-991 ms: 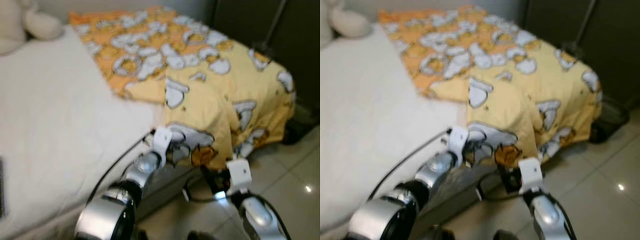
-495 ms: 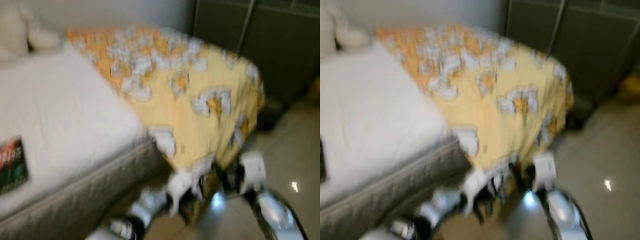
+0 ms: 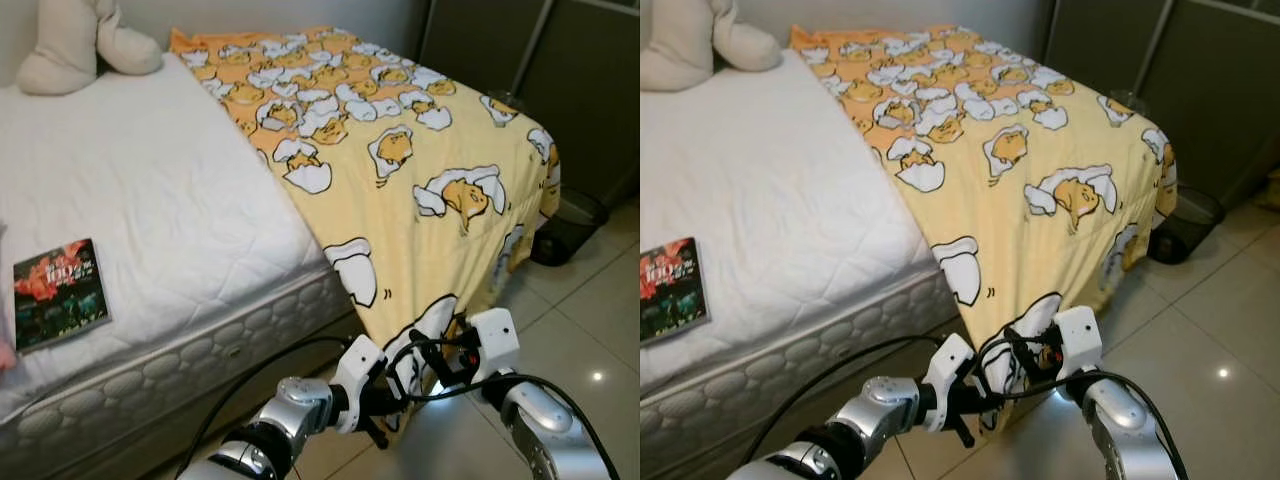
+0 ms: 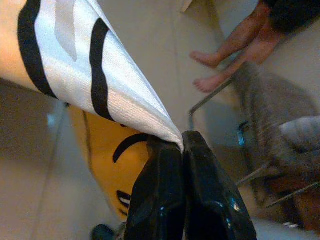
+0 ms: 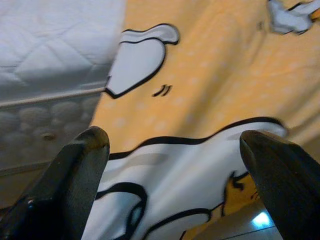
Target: Clean up the room
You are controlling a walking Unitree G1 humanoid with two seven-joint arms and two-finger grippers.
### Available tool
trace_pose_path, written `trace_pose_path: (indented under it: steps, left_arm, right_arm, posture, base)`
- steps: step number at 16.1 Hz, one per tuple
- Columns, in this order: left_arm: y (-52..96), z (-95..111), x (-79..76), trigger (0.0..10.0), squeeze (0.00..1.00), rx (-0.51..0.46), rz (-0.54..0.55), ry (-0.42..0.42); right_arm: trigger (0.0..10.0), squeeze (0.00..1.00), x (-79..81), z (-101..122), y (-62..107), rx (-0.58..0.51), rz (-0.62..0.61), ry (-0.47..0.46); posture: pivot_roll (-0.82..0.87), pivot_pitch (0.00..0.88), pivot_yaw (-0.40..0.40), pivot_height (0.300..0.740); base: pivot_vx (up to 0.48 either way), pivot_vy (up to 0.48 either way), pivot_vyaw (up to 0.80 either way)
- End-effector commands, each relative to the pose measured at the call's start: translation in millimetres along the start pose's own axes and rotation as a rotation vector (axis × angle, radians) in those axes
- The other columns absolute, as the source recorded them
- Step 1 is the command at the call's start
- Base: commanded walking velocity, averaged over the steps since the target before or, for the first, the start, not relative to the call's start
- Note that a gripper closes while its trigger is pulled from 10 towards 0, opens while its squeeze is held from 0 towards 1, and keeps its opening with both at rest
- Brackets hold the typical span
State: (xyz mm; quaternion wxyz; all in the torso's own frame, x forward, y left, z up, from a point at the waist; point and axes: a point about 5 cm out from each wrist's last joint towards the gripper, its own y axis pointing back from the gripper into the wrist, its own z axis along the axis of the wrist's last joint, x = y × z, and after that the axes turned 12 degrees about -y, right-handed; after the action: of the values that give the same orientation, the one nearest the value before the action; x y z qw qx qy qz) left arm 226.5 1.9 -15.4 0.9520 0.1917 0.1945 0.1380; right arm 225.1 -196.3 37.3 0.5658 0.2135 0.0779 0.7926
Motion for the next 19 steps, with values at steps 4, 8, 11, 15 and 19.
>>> trace_pose_path:
  steps: [4,8,11,15,19]
  left_arm:
    - [-72.4,56.3,-95.8,10.0,1.00,-0.100,-0.334,-0.230]
    - [-55.5,45.5,-59.8,10.0,1.00,-0.013,-0.144,-0.471]
    - [-7.4,46.1,13.0,10.0,1.00,-0.031,0.272,-0.491]
    - [97.5,65.8,95.2,10.0,1.00,-0.294,0.913,-0.289]
    - [171.4,79.0,109.8,10.0,1.00,-0.447,1.233,-0.257]
  right_arm:
    - [10.0,0.00,-2.0,31.1,-3.3,-0.078,0.022,-0.076]
    - [10.0,0.00,-9.0,24.8,-1.1,-0.046,0.003,-0.047]
    - [10.0,0.00,-4.3,19.7,-3.7,-0.073,-0.026,-0.038]
    - [10.0,0.00,-13.6,38.1,-5.4,-0.281,-0.257,0.015]
    - [10.0,0.00,-10.5,39.4,-14.6,-0.351,-0.313,-0.021]
  posture:
    - [-0.14,0.000,-0.005,0.740]
    - [-0.11,0.000,-0.007,0.740]
    - [-0.08,0.000,0.013,0.740]
    - [-0.03,0.000,0.040,0.740]
    - [0.01,0.000,0.050,0.740]
  base:
    - [0.000,0.000,0.00]
    - [0.000,0.000,0.00]
    - [0.000,0.000,0.00]
    - [0.000,0.000,0.00]
    - [0.000,-0.240,0.12]
